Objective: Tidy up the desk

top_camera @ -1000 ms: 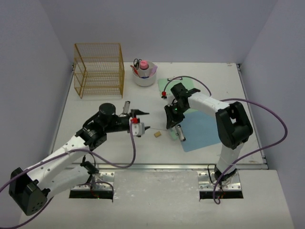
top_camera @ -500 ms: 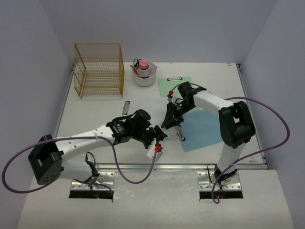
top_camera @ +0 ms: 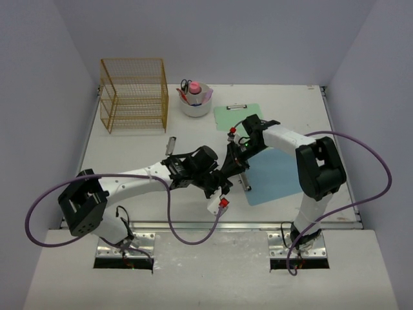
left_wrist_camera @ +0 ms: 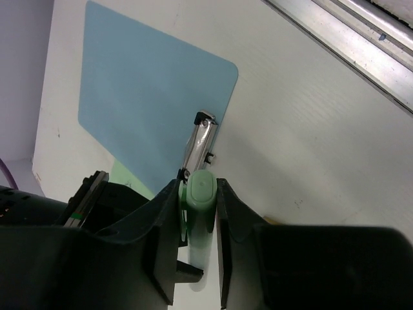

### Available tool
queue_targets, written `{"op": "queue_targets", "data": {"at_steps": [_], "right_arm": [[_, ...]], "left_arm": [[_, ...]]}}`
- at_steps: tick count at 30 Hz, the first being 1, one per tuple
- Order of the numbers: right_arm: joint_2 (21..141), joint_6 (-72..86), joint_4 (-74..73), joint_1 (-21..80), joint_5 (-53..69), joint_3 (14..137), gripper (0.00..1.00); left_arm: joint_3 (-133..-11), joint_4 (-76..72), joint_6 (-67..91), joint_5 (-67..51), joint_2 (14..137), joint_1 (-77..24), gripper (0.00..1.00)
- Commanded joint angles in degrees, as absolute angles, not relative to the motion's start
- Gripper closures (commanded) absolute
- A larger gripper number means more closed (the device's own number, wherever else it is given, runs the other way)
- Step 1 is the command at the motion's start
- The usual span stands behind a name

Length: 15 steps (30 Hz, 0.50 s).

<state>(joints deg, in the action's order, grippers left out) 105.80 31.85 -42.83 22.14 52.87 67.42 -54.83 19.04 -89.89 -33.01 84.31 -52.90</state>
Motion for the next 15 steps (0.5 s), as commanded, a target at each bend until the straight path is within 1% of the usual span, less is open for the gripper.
{"op": "queue_targets", "data": {"at_steps": [1, 3, 5, 7, 10, 12, 15], "right_arm": [[104.73, 27.10, -45.74, 20.81, 55.51, 70.07, 0.44], [105.29, 24.93, -46.72, 18.02, 54.93, 73.74, 0.21], [105.28, 23.45, -47.35, 11.50, 52.15, 78.69, 0.05], [104.86, 22.19, -46.67, 7.58, 48.33, 82.42, 0.02], [103.24, 20.80, -44.47, 1.88, 44.58, 86.04, 0.01], [102.16, 20.47, -43.39, 0.18, 44.10, 85.67, 0.01], [99.37, 19.77, -41.73, -3.43, 43.50, 81.98, 0.01]], "left_arm": [[-56.25, 12.21, -83.96, -34.19, 83.49, -52.25, 1.00], [-59.21, 9.49, -75.03, -35.74, 83.88, -50.83, 1.00], [-63.77, 5.61, -64.62, -36.55, 86.00, -48.28, 1.00], [-68.46, 3.00, -56.31, -36.56, 89.13, -44.76, 1.00], [-79.84, -1.34, -41.89, -34.18, 97.51, -39.62, 1.00], [-88.59, -1.59, -34.51, -33.38, 104.30, -37.37, 1.00], [-98.56, -3.24, -30.14, -30.04, 112.53, -33.72, 1.00]]}}
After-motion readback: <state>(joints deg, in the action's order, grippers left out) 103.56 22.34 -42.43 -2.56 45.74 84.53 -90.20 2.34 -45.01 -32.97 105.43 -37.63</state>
